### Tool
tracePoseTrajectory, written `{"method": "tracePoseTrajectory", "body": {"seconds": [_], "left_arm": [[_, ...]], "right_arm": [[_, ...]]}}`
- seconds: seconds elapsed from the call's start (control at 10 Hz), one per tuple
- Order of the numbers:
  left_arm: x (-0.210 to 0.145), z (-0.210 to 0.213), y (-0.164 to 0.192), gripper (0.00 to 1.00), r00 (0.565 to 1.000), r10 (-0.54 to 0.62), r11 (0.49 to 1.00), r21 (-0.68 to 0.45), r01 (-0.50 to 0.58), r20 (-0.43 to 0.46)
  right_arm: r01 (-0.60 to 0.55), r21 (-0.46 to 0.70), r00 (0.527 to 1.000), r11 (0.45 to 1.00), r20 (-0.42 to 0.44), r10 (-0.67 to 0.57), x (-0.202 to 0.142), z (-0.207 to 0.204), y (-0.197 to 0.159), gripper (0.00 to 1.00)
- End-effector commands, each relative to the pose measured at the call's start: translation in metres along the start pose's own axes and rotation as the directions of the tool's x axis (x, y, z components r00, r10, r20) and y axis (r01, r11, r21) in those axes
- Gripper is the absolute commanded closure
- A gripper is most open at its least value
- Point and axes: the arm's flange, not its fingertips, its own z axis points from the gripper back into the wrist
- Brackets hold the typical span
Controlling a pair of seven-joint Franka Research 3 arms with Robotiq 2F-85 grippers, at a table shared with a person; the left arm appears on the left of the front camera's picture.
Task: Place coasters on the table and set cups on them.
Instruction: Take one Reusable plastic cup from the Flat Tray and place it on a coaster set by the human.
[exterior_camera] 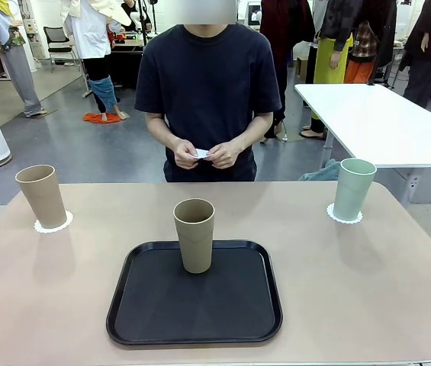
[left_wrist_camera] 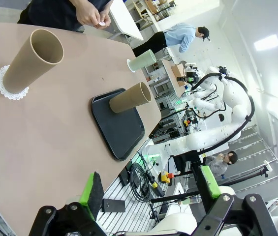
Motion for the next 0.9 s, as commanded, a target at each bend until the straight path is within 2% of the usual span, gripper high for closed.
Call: {"method": "tracePoseTrajectory", "body": {"seconds": [0.0,0.8], "left_arm": [[0.0003,0.0018,-0.0023,0.0,1.0,0.008,1.0,0.007,-0.008,0.006],[0.0003,0.0018,-0.0023,0.0,1.0,0.008,1.0,0.007,-0.008,0.006]], "right_arm": [[-0.003,-0.002,1.0,1.0,0.021,0.003,0.0034,0.0,-0.002,0.0],[-0.003,-0.002,1.0,1.0,0.021,0.003,0.0034,0.0,-0.002,0.0]]}}
